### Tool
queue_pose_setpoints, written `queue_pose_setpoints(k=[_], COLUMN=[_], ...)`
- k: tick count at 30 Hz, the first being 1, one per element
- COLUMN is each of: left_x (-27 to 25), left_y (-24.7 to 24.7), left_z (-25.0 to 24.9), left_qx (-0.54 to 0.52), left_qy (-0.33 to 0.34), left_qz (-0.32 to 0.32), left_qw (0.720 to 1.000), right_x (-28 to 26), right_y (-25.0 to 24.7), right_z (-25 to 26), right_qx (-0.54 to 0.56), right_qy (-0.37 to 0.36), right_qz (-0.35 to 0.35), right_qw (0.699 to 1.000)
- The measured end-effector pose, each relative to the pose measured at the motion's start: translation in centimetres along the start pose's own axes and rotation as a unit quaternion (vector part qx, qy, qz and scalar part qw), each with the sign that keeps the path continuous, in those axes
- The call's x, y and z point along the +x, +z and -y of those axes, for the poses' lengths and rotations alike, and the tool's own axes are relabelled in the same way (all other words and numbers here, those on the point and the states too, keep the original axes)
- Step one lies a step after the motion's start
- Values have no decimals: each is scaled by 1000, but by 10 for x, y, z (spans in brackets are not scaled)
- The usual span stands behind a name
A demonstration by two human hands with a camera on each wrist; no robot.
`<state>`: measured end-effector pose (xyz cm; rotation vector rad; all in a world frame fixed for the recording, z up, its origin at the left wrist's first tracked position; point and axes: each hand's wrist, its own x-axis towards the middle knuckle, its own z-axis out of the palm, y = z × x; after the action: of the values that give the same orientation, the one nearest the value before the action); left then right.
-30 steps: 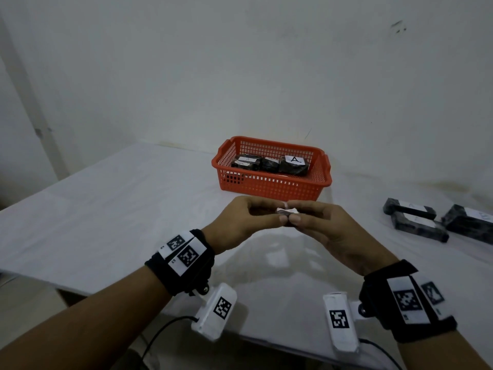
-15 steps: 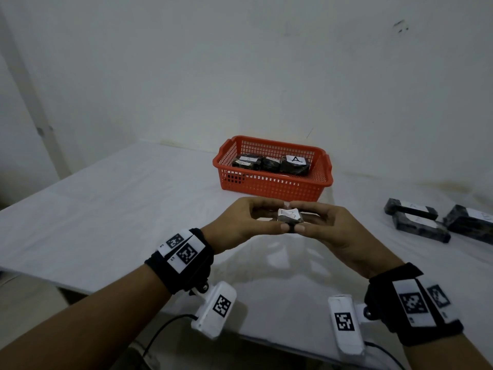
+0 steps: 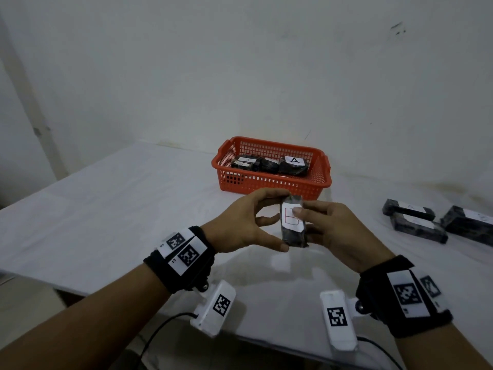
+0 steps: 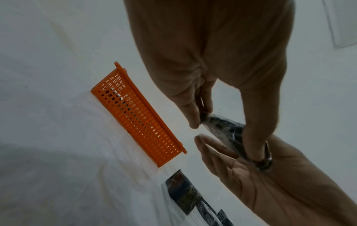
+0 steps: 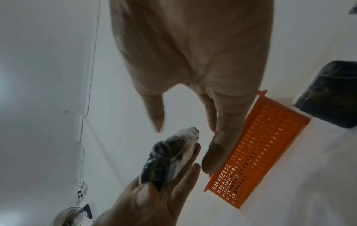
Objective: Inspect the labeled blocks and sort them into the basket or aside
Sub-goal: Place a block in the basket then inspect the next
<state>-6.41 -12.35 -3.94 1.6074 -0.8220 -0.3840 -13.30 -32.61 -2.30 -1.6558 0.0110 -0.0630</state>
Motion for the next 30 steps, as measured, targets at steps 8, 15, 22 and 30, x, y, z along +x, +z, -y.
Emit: queue_pose_setpoints(k=[8,15,22,30], left_x=[4,0,2,0], left_y=[3,5,1,2], left_z=[-4,-1,-5,-5], left_qx=[30,-6,33,-33], left_qy=[88,127,44,-24], left_qz=[-151,-132,-71,-51], left_qw=[984,983,996,998], right_x=[-4,-1,-4,-4], right_y=[8,4,2,0], right_z=[-4,-2,4,1], right_qx=[-62,-27,9,-10], right_qy=[-91,18,-20,-12], right_qz=[-52,30,26,43], right_qw=[993,999,999,999])
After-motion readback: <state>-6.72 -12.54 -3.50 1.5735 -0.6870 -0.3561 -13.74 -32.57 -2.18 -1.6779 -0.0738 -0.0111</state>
